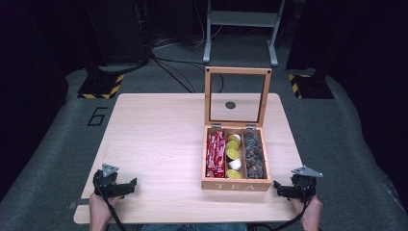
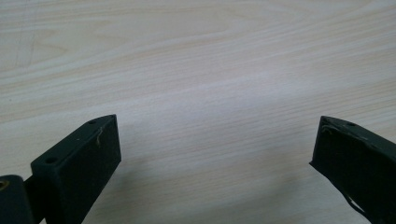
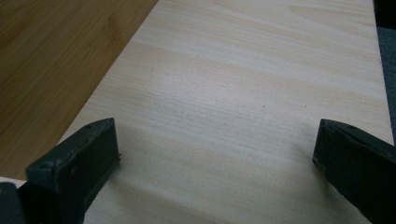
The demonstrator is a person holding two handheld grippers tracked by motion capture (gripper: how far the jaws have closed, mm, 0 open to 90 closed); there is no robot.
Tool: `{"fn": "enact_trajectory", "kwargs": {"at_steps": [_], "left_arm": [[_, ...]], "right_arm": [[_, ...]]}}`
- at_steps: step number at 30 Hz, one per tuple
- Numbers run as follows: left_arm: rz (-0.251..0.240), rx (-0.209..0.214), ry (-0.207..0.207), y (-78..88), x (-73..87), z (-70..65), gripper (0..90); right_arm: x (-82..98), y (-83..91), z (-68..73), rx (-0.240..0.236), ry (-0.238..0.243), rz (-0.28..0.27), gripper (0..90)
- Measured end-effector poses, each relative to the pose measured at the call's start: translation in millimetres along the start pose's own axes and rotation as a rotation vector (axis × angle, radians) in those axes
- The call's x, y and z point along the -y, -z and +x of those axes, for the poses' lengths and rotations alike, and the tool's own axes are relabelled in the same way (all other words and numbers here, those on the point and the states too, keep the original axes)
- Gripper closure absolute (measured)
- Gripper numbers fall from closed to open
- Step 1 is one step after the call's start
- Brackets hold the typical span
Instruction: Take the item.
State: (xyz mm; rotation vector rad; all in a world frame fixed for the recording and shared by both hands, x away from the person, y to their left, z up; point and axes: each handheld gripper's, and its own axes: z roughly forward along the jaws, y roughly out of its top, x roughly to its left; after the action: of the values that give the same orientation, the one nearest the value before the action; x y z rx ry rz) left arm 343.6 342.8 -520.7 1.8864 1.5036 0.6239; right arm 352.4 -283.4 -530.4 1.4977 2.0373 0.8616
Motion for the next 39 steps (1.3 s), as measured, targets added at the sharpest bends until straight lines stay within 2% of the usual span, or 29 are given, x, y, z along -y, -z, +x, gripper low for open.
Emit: {"fn": "enact_trajectory", "kwargs": {"at_steps": [10, 13, 19, 36, 39], "left_arm": [[-0.047, 0.041, -0.018, 10.6, -13.9, -9.0, 2.2], [-0.055, 0.065, -0.025, 13.9, -21.1, -12.0, 2.3], [-0.089, 0.084, -0.050, 21.6, -38.0, -19.7, 2.7], [-0.143, 0.142, -0.101, 28.0, -71.6, -42.8, 4.0], [-0.146, 0.164, -0.115, 28.0, -79.1, -48.3, 4.4]], "right_arm": [[0.0, 0.1, -0.1, -0.001, 0.001, 0.001, 0.0], [0.0, 0.0, 0.1, 0.000, -0.001, 0.000, 0.0], [0.1, 0.1, -0.2, -0.001, 0.003, 0.001, 0.0], [0.1, 0.2, -0.1, -0.001, 0.002, 0.001, 0.0], [0.2, 0.3, -0.5, -0.001, 0.006, 0.003, 0.0]]}}
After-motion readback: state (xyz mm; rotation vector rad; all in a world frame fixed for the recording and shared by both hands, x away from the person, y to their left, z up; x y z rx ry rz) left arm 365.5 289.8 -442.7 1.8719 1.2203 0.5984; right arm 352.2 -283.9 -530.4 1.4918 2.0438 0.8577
